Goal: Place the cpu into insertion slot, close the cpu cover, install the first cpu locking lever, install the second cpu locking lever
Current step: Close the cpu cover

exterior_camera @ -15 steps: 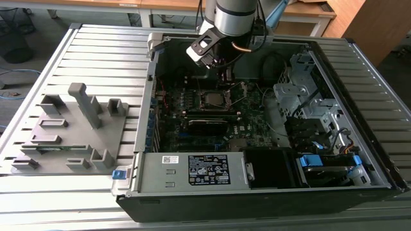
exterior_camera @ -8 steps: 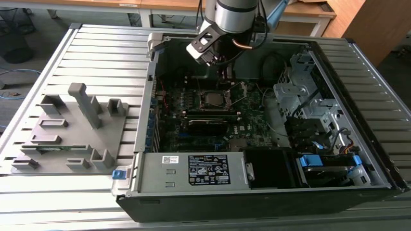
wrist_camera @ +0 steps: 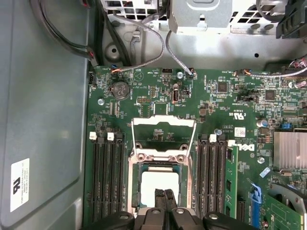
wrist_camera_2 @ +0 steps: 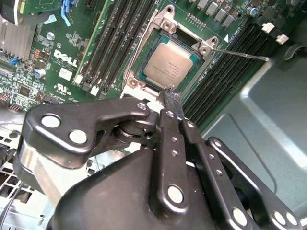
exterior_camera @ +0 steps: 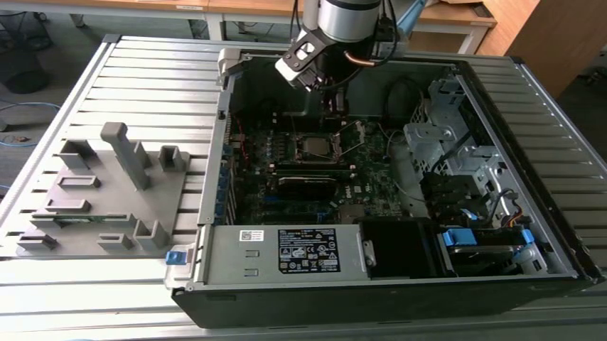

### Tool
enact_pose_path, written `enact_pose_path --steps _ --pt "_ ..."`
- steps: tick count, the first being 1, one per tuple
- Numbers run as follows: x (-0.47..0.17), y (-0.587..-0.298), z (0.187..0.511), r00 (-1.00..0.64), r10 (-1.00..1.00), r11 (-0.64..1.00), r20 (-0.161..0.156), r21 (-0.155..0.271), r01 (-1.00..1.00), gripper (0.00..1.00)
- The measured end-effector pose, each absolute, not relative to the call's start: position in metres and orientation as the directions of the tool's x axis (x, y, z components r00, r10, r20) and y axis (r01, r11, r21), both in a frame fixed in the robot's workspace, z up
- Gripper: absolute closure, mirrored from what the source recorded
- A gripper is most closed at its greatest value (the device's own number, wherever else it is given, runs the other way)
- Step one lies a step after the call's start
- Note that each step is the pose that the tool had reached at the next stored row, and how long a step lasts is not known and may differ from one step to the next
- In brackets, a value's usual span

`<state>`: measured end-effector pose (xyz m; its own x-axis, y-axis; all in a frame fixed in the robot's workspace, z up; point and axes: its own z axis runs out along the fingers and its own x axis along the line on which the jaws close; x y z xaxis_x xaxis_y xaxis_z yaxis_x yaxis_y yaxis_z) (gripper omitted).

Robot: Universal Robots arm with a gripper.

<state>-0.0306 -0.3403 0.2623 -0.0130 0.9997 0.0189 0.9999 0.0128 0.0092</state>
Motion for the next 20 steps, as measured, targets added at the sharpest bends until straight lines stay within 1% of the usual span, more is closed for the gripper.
enact_pose_path --steps 20 --pt "-0.0223 -0.3401 0.2624 -0.013 1.0 0.013 0.019 0.009 1.0 0.89"
